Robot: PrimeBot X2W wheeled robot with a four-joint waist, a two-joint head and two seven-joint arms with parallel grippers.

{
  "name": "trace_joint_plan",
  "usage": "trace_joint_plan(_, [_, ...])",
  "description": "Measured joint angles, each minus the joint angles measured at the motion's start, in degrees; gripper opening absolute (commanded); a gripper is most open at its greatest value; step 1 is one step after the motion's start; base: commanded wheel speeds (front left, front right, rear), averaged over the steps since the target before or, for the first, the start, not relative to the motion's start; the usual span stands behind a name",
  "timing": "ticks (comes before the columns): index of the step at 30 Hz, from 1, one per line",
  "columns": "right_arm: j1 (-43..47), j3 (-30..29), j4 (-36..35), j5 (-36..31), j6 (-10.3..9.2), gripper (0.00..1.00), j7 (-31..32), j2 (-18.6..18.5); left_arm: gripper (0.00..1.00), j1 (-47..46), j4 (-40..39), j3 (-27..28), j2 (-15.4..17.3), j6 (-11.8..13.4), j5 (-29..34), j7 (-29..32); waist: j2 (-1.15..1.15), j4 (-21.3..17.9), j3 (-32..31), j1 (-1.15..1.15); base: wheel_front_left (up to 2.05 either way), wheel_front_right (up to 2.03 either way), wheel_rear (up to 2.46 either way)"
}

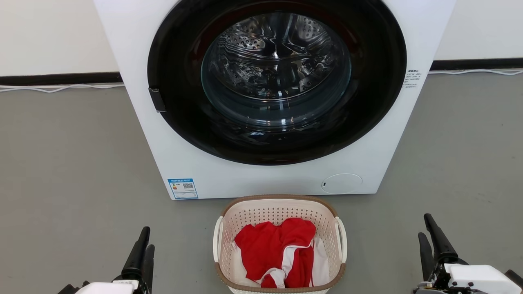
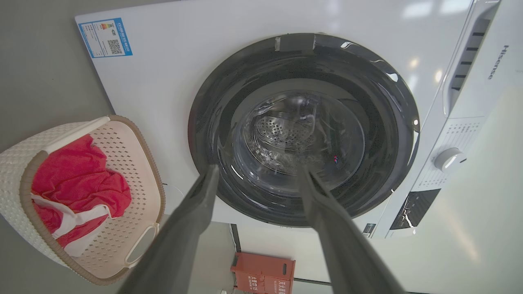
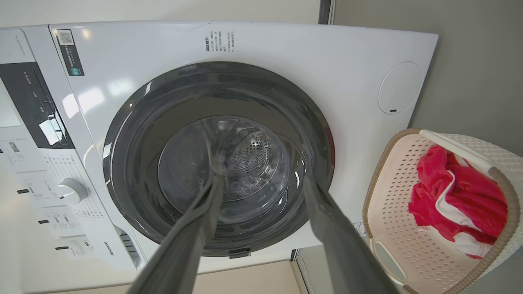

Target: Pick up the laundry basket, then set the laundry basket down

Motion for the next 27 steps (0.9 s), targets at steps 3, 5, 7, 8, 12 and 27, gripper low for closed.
trace_joint_plan(3, [0.1, 0.1, -0.2, -2.0, 0.00, 1.00, -0.4, 0.0, 1.00, 0.0, 0.2, -0.2, 0.0, 0.0, 1.2, -0.5, 0.00, 0.0, 0.0, 0.00, 0.00, 0.00, 0.00])
trace_joint_plan(5, [0.1, 0.1, -0.4, -3.4, 0.00, 1.00, -0.6, 0.0, 1.00, 0.0, 0.4, -0.3, 0.0, 0.0, 2.0, -0.8, 0.00, 0.0, 0.0, 0.00, 0.00, 0.00, 0.00])
trace_joint_plan(7, [0.1, 0.2, -0.5, -5.4, 0.00, 1.00, -1.1, 0.0, 1.00, 0.0, 0.5, -0.4, 0.0, 0.0, 2.5, -1.2, 0.00, 0.1, -0.1, 0.00, 0.00, 0.00, 0.00])
trace_joint_plan(8, [0.1, 0.2, -0.7, -6.3, 0.00, 1.00, -1.2, 0.0, 1.00, 0.0, 0.6, -0.4, 0.0, 0.0, 2.9, -1.4, 0.00, 0.1, -0.1, 0.00, 0.00, 0.00, 0.00])
trace_joint_plan(12, [0.1, 0.4, -1.1, -10.6, 0.00, 1.00, -1.8, 0.0, 1.00, 0.0, 0.8, -0.5, 0.0, 0.0, 5.4, -1.8, 0.00, 0.0, -0.1, 0.00, 0.00, 0.00, 0.00])
trace_joint_plan(27, [1.0, 2.0, -2.5, -25.8, 0.00, 1.00, -4.1, -1.1, 1.00, 0.0, 1.0, -1.2, 0.1, 0.2, 16.5, -4.6, 0.00, -0.2, -0.3, -0.01, 0.00, 0.00, 0.00])
